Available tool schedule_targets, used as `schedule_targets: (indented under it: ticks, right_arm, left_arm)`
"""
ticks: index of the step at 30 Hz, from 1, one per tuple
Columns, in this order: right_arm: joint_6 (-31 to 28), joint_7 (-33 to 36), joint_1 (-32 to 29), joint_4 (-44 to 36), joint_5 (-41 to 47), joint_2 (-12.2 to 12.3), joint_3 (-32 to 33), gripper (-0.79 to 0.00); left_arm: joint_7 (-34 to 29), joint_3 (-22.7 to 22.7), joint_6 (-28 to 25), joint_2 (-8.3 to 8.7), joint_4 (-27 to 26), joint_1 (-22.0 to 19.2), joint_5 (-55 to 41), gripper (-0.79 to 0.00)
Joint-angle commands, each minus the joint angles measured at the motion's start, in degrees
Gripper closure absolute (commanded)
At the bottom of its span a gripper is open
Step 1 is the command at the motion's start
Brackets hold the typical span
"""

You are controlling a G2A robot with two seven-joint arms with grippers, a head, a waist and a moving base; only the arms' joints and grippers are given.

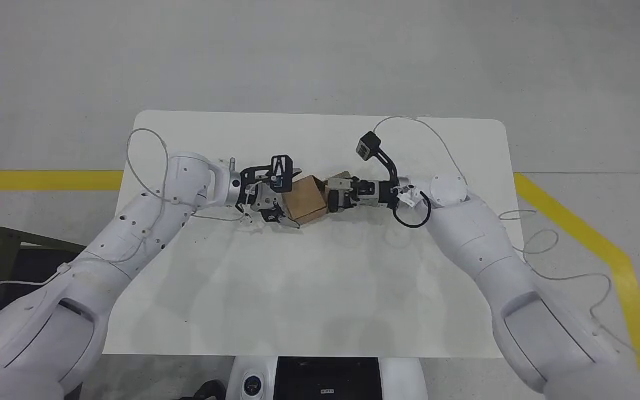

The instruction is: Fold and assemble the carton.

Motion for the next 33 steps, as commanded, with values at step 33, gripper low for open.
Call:
schedule_targets:
  ticks: [33]
  right_arm:
    - [-2.4,-2.4,-4.3,-4.5,-0.7,2.4,2.5,-0.785]
  left_arm:
    - [-0.5,-8.8,-0.6,2.13,-1.1,3.3,2.8,-0.785]
